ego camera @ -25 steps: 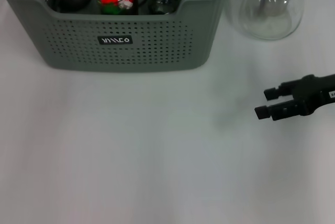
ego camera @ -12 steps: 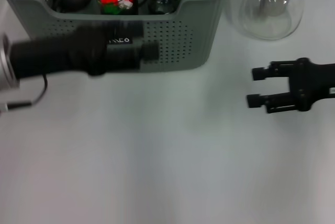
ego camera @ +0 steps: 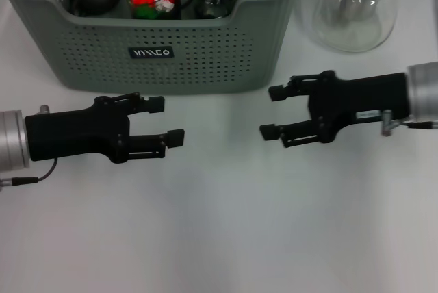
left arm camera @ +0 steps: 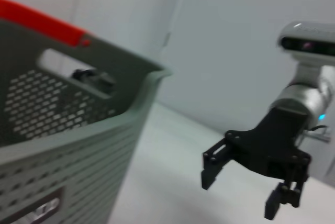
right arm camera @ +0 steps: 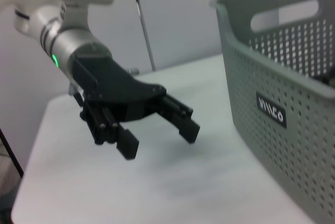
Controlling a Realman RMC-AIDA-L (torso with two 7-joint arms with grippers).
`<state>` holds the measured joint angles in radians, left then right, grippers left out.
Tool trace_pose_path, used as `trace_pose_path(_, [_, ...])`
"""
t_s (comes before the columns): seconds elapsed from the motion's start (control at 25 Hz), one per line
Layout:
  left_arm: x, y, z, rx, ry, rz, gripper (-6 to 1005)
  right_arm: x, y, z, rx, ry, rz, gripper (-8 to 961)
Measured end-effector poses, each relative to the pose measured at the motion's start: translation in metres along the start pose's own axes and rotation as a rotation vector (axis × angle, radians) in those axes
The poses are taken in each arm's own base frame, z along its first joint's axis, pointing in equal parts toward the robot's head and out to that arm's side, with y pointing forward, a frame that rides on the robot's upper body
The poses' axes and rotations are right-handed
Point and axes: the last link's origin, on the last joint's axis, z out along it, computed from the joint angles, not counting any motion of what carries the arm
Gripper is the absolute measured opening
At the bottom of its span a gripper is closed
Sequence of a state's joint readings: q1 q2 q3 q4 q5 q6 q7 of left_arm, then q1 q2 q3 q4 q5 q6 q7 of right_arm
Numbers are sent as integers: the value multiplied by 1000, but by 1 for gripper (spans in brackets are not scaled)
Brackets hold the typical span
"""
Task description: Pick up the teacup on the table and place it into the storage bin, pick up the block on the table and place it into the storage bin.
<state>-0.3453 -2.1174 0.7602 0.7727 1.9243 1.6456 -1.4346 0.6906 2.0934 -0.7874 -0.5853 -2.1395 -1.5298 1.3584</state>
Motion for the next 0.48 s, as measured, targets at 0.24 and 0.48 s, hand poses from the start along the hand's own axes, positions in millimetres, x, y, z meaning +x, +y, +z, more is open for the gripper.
trace_pose_path(0.24, [-11,-9,1,57,-32,37,849,3,-5,27,10,68,-4,824])
trace_pose_path(0.48, [-15,-12,4,78,-46,36,847,4,-5,30,10,82,-7,824])
